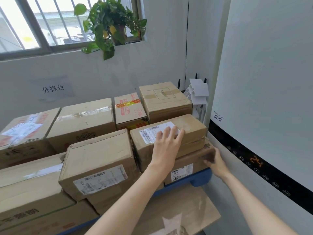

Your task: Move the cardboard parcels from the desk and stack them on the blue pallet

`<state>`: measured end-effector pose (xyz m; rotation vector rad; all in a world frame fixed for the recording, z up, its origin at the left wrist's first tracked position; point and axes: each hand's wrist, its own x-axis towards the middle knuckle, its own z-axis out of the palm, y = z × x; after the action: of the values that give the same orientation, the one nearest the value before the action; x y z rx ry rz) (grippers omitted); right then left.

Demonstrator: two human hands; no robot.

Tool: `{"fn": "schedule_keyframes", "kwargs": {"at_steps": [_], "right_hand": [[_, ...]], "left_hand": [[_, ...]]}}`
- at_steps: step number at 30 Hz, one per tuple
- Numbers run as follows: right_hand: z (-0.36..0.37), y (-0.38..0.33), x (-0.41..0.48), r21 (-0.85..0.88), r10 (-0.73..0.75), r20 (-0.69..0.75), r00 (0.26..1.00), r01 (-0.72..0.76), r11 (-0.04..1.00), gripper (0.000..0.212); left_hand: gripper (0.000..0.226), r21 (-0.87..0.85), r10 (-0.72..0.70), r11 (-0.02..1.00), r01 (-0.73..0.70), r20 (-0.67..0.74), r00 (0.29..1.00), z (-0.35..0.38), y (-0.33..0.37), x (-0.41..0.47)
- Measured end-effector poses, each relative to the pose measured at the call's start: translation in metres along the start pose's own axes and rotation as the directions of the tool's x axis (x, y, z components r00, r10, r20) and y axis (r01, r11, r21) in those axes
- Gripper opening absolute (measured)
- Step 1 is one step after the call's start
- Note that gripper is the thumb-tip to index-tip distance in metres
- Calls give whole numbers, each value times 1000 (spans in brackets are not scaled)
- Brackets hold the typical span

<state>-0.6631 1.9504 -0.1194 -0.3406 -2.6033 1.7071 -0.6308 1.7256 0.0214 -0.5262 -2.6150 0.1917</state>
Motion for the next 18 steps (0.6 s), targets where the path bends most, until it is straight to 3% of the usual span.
{"fn": "schedule_keyframes", "kwargs": {"at_steps": [7,10,12,15,18], "right_hand": [[-5,7,-9,81,41,28,999,-43,996,59],[2,-5,-19,224,110,-37,993,-99,970,66],[16,-16,-28,380,223,-69,972,-181,907,77],[44,-33,-43,590,385,-2,923,-310,746,91],[64,-51,-53,688,435,53,899,-349,637,100]], "left_hand": [[95,-13,22,1000,-23,-34,999,3,-1,-1],[96,-7,25,1000,-26,-45,999,4,-1,-2],[97,0,21,1000,-21,-47,999,4,-1,-2],[97,10,14,1000,-14,-42,999,3,-1,-2],[95,12,14,1000,-14,-35,999,2,-1,-3]]}}
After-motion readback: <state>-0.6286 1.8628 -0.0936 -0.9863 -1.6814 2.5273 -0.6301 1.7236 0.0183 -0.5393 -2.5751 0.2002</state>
